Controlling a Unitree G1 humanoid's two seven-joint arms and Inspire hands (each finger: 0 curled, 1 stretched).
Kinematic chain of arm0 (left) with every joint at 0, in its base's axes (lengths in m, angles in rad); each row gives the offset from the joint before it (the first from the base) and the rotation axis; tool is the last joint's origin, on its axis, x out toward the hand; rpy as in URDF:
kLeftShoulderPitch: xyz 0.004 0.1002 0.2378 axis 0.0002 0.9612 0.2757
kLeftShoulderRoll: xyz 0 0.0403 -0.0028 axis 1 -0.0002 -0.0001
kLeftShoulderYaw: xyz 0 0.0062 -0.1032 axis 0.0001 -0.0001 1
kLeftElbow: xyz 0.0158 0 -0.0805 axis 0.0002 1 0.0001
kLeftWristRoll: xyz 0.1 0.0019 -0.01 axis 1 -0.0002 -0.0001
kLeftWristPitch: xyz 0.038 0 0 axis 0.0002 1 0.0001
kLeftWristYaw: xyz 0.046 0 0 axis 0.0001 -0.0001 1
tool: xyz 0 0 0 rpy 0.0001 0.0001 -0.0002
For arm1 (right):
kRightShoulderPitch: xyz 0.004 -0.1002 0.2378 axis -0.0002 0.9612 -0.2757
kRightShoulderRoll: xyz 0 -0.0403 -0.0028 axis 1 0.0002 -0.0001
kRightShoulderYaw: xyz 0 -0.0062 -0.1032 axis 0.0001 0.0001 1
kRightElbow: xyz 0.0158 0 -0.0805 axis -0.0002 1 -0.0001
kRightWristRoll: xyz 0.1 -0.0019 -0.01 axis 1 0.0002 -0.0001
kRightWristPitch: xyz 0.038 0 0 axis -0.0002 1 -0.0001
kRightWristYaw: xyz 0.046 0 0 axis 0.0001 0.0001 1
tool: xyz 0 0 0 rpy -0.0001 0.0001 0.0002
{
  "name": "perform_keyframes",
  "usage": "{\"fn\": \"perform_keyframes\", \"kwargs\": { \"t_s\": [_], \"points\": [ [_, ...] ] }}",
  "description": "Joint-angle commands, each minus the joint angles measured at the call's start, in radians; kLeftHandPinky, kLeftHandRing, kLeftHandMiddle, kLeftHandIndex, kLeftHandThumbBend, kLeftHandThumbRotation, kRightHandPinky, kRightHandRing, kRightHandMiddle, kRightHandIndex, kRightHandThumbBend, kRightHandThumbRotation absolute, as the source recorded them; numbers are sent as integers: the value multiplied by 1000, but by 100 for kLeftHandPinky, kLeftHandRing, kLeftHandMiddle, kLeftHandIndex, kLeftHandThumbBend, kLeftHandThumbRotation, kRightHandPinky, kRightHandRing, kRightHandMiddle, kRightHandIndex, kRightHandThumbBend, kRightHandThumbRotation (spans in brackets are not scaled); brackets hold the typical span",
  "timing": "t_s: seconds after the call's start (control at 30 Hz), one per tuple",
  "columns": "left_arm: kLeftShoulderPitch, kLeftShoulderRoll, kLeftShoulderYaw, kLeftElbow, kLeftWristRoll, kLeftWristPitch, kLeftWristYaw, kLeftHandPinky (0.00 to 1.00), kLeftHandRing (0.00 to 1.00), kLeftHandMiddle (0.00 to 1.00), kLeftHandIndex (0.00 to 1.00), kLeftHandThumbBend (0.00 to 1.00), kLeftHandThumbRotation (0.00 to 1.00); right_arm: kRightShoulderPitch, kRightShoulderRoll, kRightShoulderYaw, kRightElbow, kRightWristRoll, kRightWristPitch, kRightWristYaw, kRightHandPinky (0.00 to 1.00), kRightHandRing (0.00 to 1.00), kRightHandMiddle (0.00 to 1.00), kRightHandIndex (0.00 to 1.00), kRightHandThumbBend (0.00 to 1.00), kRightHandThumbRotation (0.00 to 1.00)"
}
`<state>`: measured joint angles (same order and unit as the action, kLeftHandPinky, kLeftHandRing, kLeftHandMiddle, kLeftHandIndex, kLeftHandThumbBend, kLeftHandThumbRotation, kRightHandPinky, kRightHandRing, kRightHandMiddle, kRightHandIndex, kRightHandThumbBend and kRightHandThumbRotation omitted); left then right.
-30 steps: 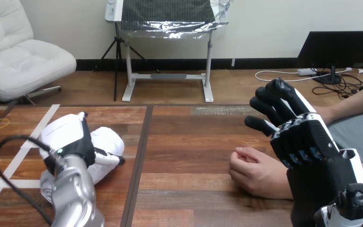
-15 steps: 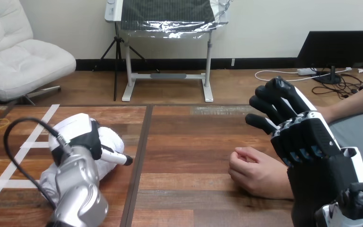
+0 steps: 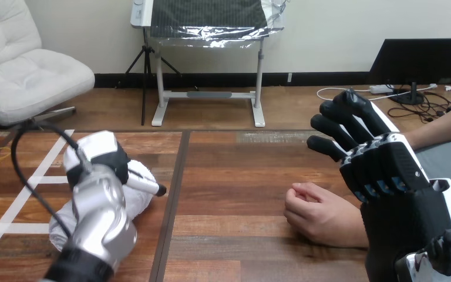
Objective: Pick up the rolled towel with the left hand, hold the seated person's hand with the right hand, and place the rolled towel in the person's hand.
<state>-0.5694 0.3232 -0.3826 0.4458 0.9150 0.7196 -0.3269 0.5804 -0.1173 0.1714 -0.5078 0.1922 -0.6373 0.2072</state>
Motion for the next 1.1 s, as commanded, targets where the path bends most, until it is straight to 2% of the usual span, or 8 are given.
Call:
{"fn": "perform_keyframes", "kwargs": {
  "t_s": [0.0, 0.13, 0.47, 0.67, 0.83, 1.07],
  "points": [
    [-88, 13, -53, 67, 17, 1, -40, 56, 72, 76, 75, 91, 47, -46, 5, -11, -42, 11, 6, -6, 79, 85, 86, 87, 97, 100],
    [-116, 10, -70, 110, 19, 3, -37, 51, 69, 74, 74, 91, 47, -46, 3, -9, -47, 19, 8, -3, 79, 85, 86, 87, 97, 100],
    [-161, -1, -96, 194, 9, 1, 0, 38, 60, 68, 69, 91, 40, -43, 2, -8, -57, 30, 11, 0, 79, 85, 86, 87, 94, 100],
    [-179, -6, -114, 233, 13, 5, 26, 28, 53, 62, 62, 91, 37, -39, 0, -10, -58, 37, 8, 3, 79, 85, 86, 86, 93, 100],
    [-182, -8, -132, 258, 21, 6, 59, 23, 57, 65, 63, 92, 37, -35, -2, -10, -59, 46, 1, 7, 79, 85, 86, 86, 91, 100],
    [-174, -10, -134, 258, 7, 14, 89, 24, 74, 80, 77, 93, 34, -33, 2, -14, -59, 42, -11, 6, 79, 85, 86, 86, 89, 100]
  ]
}}
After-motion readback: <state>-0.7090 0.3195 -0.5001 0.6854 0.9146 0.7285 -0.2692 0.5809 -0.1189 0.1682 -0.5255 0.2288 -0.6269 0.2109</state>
